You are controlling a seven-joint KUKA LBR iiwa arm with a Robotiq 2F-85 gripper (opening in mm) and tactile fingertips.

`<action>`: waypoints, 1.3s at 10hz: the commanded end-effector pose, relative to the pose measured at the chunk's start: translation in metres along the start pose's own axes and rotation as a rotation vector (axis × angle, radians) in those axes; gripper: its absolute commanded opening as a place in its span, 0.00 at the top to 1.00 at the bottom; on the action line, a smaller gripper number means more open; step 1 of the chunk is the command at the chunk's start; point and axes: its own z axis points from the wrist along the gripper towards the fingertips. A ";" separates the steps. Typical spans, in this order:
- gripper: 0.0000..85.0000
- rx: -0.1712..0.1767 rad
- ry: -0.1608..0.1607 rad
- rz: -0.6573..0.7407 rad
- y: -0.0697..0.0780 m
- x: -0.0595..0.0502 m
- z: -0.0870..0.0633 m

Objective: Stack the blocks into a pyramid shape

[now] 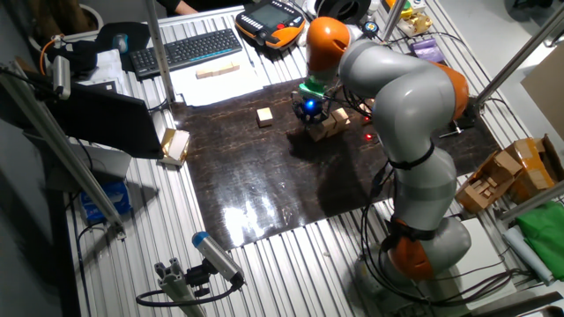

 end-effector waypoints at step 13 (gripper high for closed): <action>0.39 0.106 0.042 -0.766 0.076 0.015 -0.022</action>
